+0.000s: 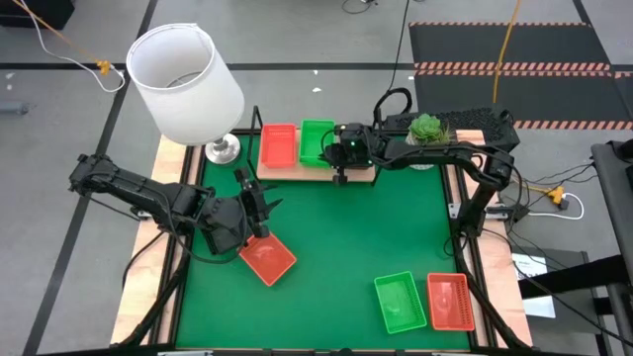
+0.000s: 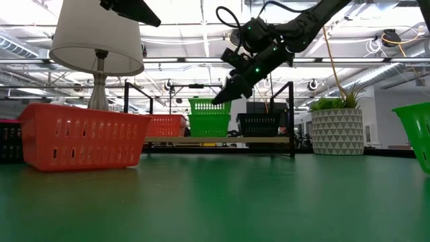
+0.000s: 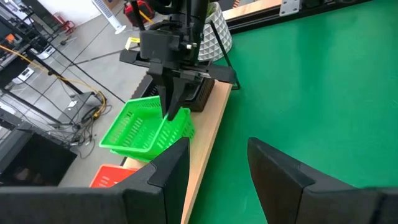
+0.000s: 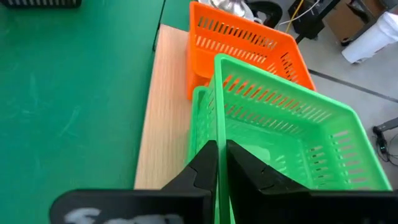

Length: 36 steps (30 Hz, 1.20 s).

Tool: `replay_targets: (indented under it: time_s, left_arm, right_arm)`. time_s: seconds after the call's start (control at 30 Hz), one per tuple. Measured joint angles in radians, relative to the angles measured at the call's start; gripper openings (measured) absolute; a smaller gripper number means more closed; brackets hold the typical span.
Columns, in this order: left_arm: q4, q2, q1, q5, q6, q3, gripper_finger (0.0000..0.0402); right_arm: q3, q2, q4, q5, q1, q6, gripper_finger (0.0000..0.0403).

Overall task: Stack baskets on shelf by color
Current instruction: Stack the left green bin on the green bin on the shelf, then stack the right orange bin on the orange bin on the shelf

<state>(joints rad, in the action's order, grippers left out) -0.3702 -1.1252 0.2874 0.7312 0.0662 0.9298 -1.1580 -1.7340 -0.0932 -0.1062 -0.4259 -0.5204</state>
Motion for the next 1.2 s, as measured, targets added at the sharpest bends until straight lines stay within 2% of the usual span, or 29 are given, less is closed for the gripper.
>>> replay_targets:
  time_s: [0.6, 0.77, 0.83, 1.03, 1.2]
  left_arm:
    - [0.000, 0.000, 0.000, -0.002, 0.000, 0.000, 0.0163]
    - [0.006, 0.000, 0.000, -0.073, -0.008, 0.000, 0.0163]
    - [0.009, 0.000, -0.007, -0.106, -0.009, 0.001, 0.0163]
    - [-0.015, -0.016, -0.027, -0.107, -0.079, 0.001, 0.0163]
    - [-0.044, -0.014, -0.023, -0.152, -0.115, 0.001, 0.0163]
  right_arm:
    - [0.007, 0.009, -0.003, 0.006, 0.002, 0.000, 0.0114]
    - [0.007, 0.071, 0.000, 0.059, 0.031, 0.054, 0.0132]
    - [0.007, 0.109, 0.037, 0.056, 0.052, 0.100, 0.0137]
    - [0.014, 0.221, 0.209, 0.052, 0.165, 0.249, 0.0141]
    - [0.090, 0.245, 0.149, 0.051, 0.307, 0.300, 0.0141]
